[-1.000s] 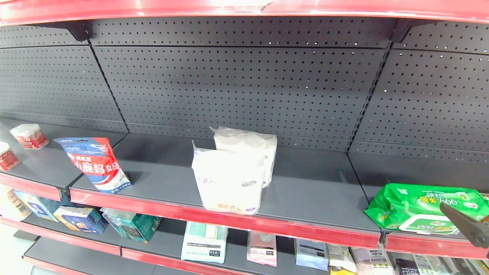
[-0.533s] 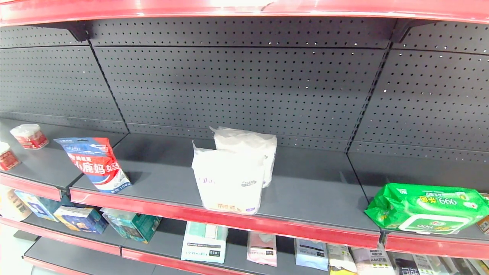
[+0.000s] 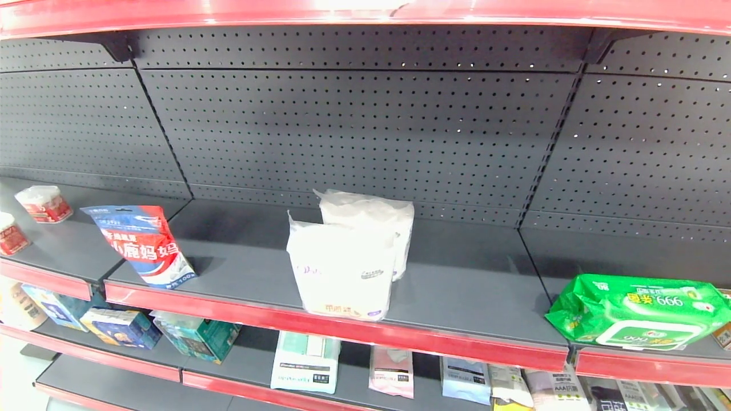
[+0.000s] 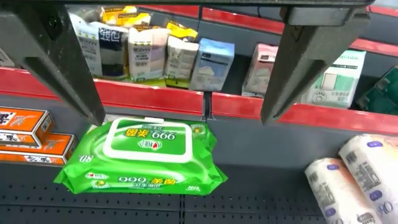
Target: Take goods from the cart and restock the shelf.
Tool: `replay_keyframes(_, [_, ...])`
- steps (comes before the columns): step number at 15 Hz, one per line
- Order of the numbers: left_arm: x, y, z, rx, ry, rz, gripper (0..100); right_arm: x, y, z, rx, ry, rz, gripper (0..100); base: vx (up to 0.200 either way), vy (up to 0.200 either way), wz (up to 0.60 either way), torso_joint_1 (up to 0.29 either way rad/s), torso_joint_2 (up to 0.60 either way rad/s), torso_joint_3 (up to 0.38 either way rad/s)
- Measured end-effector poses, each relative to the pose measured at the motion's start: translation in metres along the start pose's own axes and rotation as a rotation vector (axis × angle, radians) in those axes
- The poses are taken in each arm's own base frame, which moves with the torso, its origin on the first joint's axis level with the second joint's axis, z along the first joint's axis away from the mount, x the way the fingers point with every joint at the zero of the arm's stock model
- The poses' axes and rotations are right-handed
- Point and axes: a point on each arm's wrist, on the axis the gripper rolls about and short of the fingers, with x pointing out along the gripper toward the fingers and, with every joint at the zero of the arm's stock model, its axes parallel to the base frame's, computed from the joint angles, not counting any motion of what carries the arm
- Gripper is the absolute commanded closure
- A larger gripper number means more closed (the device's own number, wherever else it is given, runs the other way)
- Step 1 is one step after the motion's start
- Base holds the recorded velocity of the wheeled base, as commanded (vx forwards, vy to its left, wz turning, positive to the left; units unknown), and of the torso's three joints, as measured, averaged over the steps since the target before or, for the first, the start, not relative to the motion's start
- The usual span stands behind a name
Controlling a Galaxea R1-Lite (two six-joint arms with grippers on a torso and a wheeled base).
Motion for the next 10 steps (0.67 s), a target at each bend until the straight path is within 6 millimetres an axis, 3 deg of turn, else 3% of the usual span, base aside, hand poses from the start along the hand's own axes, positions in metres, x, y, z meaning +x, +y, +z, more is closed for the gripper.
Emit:
replay_keyframes(9, [0.0,0.0,0.0,-0.001,0.0,0.0,0,-0.0003,0.0,-0.0002,0.002,-0.004,0.0,0,0.0,0.0,-0.6,0.003,0.0,-0.001])
replay_keyframes(10, [0.0,0.0,0.0,-0.001,0.0,-0.001,0,-0.0003,0.0,-0.0002,0.002,-0.004,0.0,0,0.0,0.0,0.0,0.0,0.0,0.0])
